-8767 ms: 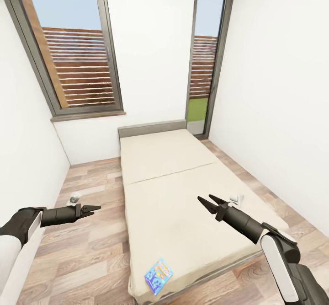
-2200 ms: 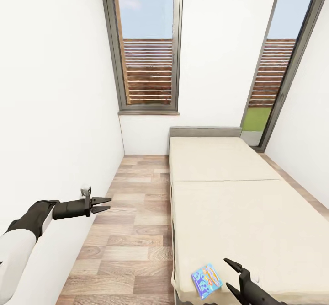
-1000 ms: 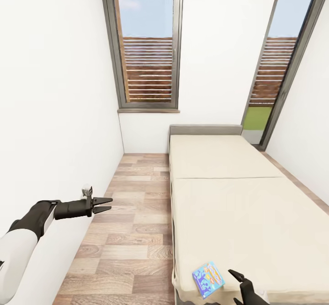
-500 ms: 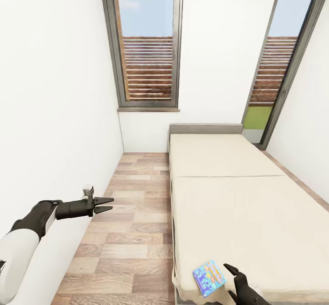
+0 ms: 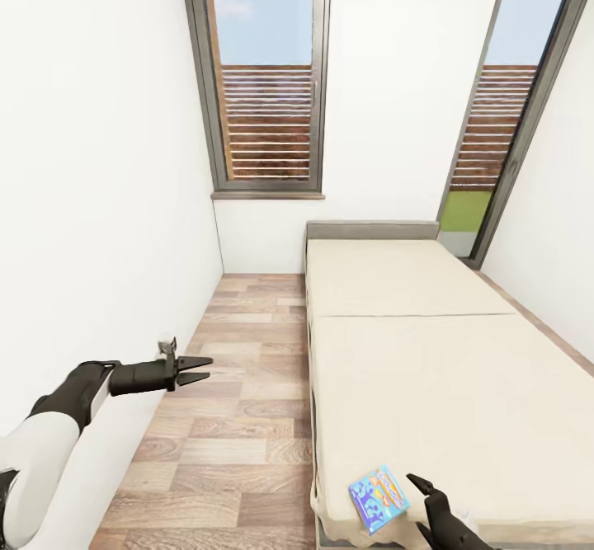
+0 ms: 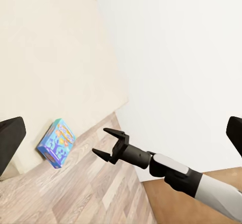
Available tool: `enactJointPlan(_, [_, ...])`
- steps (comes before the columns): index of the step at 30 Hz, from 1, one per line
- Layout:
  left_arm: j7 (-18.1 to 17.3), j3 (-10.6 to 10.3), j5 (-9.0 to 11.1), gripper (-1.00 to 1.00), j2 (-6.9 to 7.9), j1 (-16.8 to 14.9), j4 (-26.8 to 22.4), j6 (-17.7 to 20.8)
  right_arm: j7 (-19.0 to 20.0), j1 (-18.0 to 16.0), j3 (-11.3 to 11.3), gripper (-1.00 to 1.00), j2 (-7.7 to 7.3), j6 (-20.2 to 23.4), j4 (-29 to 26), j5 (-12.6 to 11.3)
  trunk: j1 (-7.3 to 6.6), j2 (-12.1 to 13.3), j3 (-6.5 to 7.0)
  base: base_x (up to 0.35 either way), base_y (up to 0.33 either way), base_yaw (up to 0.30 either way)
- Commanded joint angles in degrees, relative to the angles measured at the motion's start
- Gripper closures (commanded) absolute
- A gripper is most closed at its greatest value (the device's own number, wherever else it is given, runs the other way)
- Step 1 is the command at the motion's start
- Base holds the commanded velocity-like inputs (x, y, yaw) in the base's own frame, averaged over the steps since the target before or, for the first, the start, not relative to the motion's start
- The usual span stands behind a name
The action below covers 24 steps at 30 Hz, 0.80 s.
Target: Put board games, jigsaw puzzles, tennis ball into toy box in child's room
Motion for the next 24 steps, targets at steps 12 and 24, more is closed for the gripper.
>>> enactJointPlan(12, [-0.4,0.3,-0.7,-1.00,-0.50,0.0,0.0,0.6,-1.6,0.0,-0.5,-1.00,-0.40,0.5,0.0,-0.1,1.54,-2.9,-1.32,0.000,0.000,0.000])
enactJointPlan(24, [-0.4,0.3,-0.7,-1.00,-0.52,0.0,0.0,0.6,-2.4,0.0,-0.5,-1.00,-0.38,0.4,0.0,-0.2,4.18,-7.7,-3.48,0.000,0.000,0.000])
